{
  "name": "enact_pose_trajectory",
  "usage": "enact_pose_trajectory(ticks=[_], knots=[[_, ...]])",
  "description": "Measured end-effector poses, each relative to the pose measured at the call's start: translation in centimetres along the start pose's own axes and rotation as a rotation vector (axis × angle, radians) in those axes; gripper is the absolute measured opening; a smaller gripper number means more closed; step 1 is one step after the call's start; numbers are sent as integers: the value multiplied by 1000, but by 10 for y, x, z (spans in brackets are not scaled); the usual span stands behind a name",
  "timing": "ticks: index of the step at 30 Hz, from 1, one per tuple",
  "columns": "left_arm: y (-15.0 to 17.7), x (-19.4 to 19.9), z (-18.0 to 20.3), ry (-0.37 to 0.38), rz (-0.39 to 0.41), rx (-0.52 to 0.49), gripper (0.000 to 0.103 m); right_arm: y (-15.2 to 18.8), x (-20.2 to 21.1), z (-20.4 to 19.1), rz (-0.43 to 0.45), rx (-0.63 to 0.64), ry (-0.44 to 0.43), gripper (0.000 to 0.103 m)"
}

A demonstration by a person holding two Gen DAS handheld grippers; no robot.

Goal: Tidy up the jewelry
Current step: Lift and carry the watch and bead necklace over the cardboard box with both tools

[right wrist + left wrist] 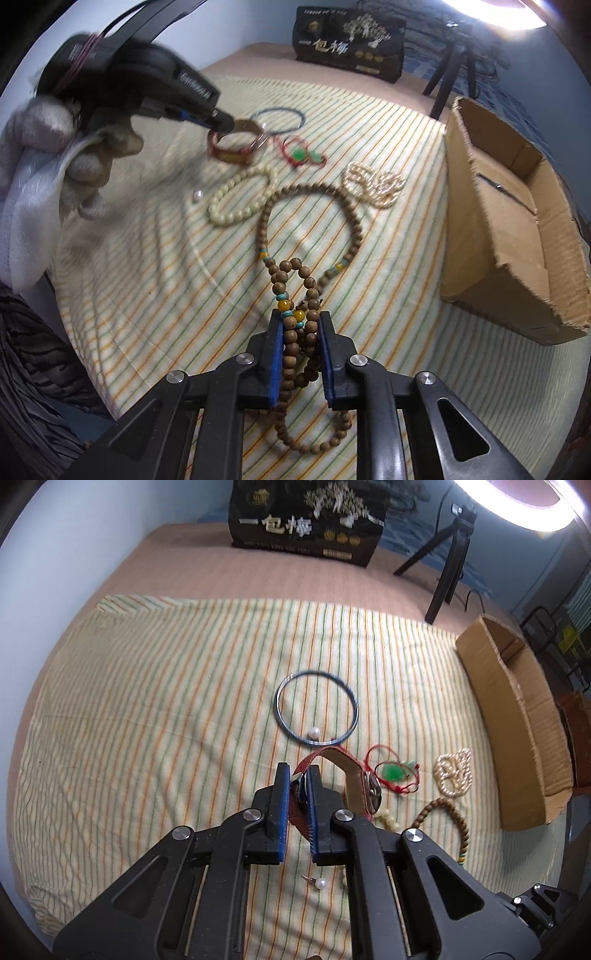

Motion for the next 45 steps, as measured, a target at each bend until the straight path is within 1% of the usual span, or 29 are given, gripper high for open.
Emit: enact_pose_trajectory(ticks=[6, 10, 15, 21, 24, 28, 32, 37, 41, 45], knots=[[-9, 20, 8, 21, 65, 4, 7, -17, 28, 9, 80, -32, -8, 16], [-10, 33, 15, 58, 85, 13, 7, -28, 47, 18, 130, -54, -5, 16], [-7, 57, 36, 124, 122, -9, 7, -40, 71, 25, 195, -79, 4, 15], [-4, 85, 66, 152, 194, -67, 7, -52, 105, 39, 287, -113, 19, 14], [-3, 91, 78, 180, 200, -76, 7, -56, 118, 47, 323, -126, 28, 14], [-1, 97, 96, 192, 219, -112, 7, -63, 135, 59, 368, -141, 48, 14], [-2, 104, 112, 223, 227, -123, 7, -70, 155, 73, 416, -164, 61, 14], [-3, 112, 128, 244, 249, -141, 7, -75, 180, 95, 483, -203, 79, 14], [-4, 114, 139, 256, 253, -151, 7, -81, 197, 113, 525, -223, 110, 14], [-4, 113, 150, 264, 252, -163, 7, -83, 205, 133, 548, -235, 150, 14]])
Point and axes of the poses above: each gripper's, at about its wrist camera, not at the fingertips, and x roughly against the way its jaws point, z to its right, y to its underside, the point moved 8 cm from there along -x, roughly the way its jaws point, and after that the axes turned 8 degrees about x, right-handed, at the moved point
